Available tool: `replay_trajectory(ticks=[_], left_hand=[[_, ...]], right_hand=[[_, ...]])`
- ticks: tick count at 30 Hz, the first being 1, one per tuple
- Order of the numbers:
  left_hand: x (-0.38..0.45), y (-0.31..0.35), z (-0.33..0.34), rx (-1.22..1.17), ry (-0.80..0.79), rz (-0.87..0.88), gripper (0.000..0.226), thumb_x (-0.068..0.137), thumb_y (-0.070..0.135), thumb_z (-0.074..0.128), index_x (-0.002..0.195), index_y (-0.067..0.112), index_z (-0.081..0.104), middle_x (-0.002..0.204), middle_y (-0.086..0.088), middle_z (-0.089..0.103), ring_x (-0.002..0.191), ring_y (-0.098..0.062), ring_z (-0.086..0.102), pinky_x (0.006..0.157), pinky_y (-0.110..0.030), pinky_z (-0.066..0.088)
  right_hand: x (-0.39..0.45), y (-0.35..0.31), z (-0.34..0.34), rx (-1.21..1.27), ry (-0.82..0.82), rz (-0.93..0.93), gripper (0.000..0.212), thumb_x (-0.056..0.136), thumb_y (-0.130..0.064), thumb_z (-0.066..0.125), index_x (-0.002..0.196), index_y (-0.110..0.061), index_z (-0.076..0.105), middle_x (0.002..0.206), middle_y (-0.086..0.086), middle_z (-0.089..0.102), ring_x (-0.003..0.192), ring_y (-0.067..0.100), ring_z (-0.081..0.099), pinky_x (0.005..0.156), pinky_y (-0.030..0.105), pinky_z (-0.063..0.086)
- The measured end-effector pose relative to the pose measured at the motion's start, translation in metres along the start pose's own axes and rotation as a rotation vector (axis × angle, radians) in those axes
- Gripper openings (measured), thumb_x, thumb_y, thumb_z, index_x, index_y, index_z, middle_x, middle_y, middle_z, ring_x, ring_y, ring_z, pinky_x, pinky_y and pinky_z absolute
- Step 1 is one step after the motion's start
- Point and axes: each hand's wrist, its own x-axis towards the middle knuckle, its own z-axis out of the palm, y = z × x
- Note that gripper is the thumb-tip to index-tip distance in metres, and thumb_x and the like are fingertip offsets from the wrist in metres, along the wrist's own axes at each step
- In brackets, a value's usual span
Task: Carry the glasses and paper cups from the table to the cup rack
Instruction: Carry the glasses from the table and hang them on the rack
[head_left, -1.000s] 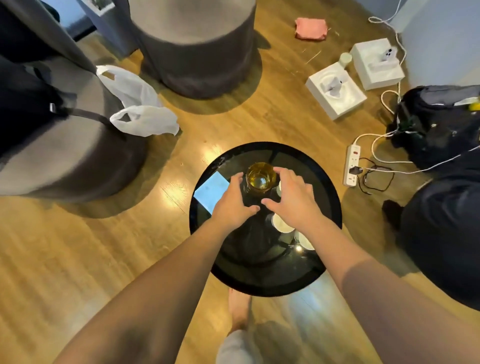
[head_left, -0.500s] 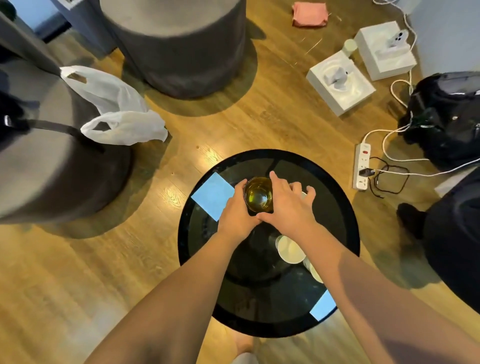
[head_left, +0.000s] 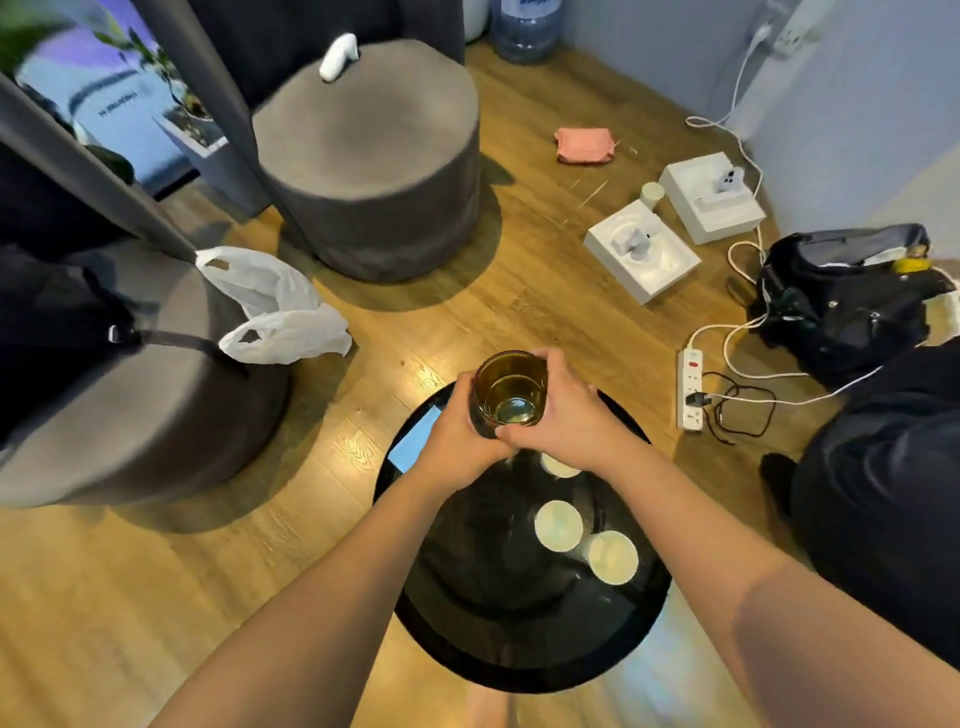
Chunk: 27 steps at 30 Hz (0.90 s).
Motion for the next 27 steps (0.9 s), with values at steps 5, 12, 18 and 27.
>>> replay_trajectory(ticks=[5, 12, 18, 27], left_hand=[[-0.037, 0.106, -0.007, -0.090, 0.078, 0.202, 0.091, 0.063, 0.025, 0.094, 0.138, 0.042, 0.045, 0.131, 0.016, 0.061, 0.122, -0.008, 0.060, 0.097, -0.025, 0.055], [-0.118, 0.259, 0.001, -0.188, 0.180, 0.462, 0.086, 0.066, 0.016, 0.090, 0.130, 0.051, 0.044, 0.121, 0.027, 0.062, 0.118, 0.000, 0.060, 0.086, -0.024, 0.059], [-0.214, 0.366, 0.022, -0.166, 0.199, 0.683, 0.083, 0.072, 0.031, 0.093, 0.116, 0.075, 0.038, 0.116, 0.040, 0.056, 0.115, 0.015, 0.055, 0.077, -0.005, 0.050], [-0.333, 0.432, 0.051, -0.190, 0.308, 0.841, 0.081, 0.062, 0.065, 0.088, 0.125, 0.066, 0.037, 0.118, 0.037, 0.055, 0.115, 0.014, 0.055, 0.075, -0.006, 0.051]], right_hand=[[-0.055, -0.068, -0.074, 0.145, 0.172, -0.123, 0.101, 0.058, -0.055, 0.082, 0.138, -0.042, 0.023, 0.140, -0.007, 0.044, 0.129, 0.020, 0.044, 0.105, 0.043, 0.045], [-0.160, -0.156, -0.169, 0.377, 0.399, -0.314, 0.099, 0.058, -0.065, 0.080, 0.141, -0.046, 0.029, 0.136, -0.018, 0.045, 0.120, 0.007, 0.047, 0.080, 0.016, 0.046], [-0.276, -0.203, -0.233, 0.450, 0.535, -0.457, 0.103, 0.057, -0.074, 0.072, 0.146, -0.043, 0.030, 0.143, -0.011, 0.045, 0.125, 0.013, 0.048, 0.087, 0.025, 0.051], [-0.402, -0.222, -0.266, 0.414, 0.500, -0.581, 0.108, 0.047, -0.084, 0.074, 0.139, -0.046, 0.032, 0.133, -0.017, 0.050, 0.117, 0.009, 0.053, 0.087, 0.027, 0.056]])
